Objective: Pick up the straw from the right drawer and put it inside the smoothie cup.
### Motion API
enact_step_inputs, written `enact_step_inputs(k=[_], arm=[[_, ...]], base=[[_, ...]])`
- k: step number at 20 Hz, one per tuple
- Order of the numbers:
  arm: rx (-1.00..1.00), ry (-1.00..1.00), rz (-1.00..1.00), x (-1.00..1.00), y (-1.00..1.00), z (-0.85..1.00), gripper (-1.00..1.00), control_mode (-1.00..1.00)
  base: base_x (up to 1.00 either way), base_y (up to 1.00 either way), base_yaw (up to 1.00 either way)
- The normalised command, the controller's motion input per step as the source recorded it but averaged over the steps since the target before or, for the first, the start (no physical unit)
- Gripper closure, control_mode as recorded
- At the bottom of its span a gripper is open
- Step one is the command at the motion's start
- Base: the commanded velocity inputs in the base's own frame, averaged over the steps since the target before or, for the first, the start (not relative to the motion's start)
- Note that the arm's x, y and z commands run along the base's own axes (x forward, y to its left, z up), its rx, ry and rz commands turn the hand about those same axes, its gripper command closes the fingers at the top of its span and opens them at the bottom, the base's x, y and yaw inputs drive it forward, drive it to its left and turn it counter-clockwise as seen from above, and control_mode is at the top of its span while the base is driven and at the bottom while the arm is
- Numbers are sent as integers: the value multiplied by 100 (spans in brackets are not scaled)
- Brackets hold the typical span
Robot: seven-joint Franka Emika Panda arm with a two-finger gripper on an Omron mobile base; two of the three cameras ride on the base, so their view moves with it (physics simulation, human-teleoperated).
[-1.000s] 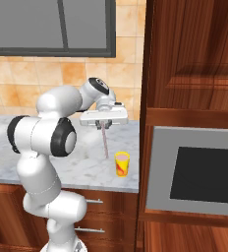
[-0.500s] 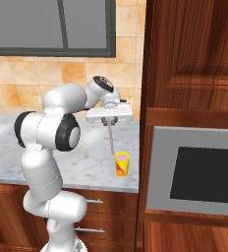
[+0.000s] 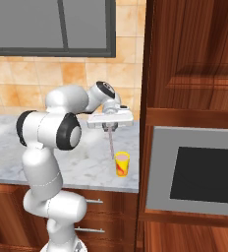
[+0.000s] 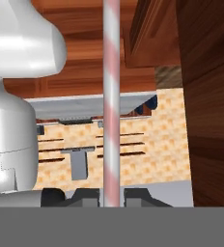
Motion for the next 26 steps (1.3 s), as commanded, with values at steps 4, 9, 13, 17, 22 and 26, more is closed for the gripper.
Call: enact_step_inputs(k=[4, 9, 13, 17, 22, 26], arm=[[0, 0, 0, 0, 0, -6, 100, -100], [0, -1, 0, 0, 0, -2, 100, -100], [-7, -8, 0, 0, 0, -18, 100, -100], [0, -3, 0, 4, 0, 0, 100, -100], [0, 0, 0, 17, 0, 0, 100, -100], [-2, 0, 0, 3, 0, -21, 100, -100]], base=[[0, 0, 0], [0, 0, 0], [0, 0, 0], [0, 0, 0], [0, 0, 0], [0, 0, 0]])
